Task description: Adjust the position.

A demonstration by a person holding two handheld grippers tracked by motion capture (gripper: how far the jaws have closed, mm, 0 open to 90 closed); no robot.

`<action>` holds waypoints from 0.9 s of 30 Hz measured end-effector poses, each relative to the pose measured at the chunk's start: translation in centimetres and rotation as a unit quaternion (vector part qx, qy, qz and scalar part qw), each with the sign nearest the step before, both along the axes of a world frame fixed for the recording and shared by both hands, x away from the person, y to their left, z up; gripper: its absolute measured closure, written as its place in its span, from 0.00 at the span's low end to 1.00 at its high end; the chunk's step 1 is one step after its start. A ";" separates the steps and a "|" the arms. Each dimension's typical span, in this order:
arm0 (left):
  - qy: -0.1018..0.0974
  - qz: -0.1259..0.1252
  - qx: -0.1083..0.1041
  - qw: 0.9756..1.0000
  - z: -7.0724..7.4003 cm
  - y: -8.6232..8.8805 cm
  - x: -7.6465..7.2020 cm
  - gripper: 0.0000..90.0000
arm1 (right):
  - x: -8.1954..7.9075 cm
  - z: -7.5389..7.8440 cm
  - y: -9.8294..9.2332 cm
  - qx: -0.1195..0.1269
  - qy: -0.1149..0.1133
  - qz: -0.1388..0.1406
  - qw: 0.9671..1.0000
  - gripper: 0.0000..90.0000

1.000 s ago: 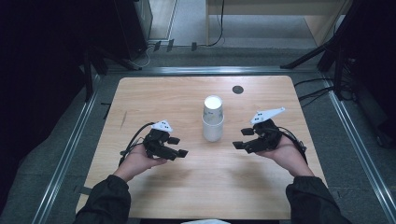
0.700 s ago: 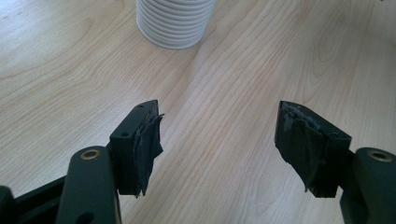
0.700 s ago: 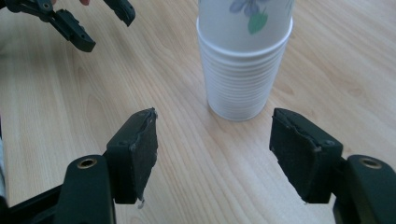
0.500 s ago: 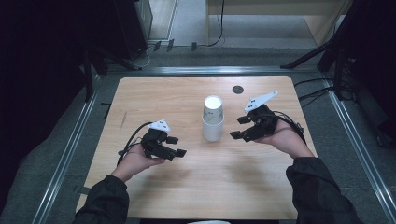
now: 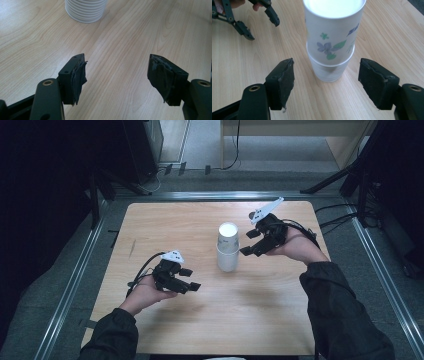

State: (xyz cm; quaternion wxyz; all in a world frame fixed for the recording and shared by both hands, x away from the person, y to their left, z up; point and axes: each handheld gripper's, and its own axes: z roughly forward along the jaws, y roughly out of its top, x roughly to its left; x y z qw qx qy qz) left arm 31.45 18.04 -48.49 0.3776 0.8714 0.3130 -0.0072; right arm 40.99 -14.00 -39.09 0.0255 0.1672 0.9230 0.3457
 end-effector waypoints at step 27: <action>0.002 -0.008 -0.004 1.000 0.0 0.1 -0.1 0.34 | 3.5 1.1 6.4 -0.085 0.024 0.049 0.995 0.25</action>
